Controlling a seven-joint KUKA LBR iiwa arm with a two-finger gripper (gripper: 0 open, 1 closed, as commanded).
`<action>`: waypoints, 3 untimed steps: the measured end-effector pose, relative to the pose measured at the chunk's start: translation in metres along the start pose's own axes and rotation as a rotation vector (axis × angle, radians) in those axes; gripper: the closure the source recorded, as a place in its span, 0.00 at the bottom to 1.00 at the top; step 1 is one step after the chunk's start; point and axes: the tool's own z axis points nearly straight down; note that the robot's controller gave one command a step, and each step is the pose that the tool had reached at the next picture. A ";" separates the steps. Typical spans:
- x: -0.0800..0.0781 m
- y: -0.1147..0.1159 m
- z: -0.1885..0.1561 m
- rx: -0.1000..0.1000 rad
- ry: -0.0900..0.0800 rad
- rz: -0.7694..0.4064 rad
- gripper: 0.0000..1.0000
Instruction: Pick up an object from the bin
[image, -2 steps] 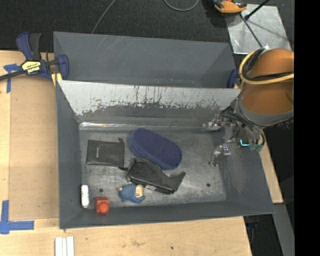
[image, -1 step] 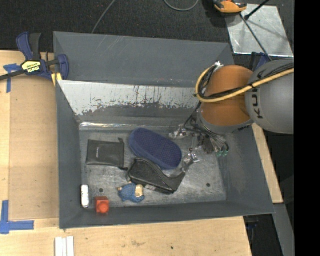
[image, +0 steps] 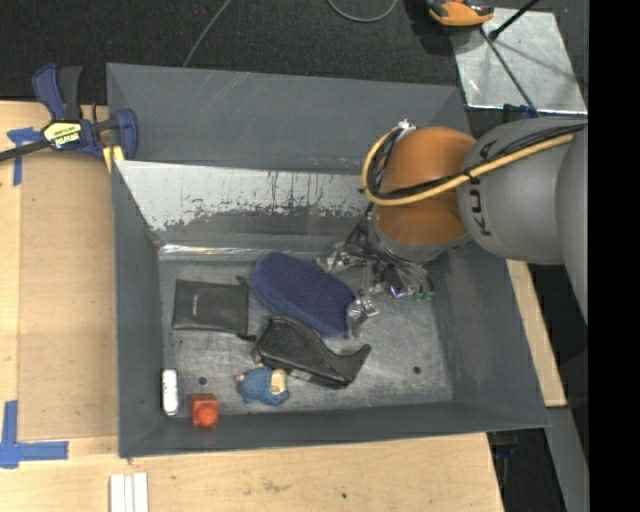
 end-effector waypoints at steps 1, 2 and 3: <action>-0.003 0.000 -0.003 0.001 -0.016 0.000 1.00; 0.012 0.003 -0.179 -0.001 -0.008 -0.190 1.00; 0.056 0.019 -0.176 -0.005 0.002 -0.385 1.00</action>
Offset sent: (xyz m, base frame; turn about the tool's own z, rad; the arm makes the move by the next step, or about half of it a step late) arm 0.0000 0.0000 0.0000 0.0000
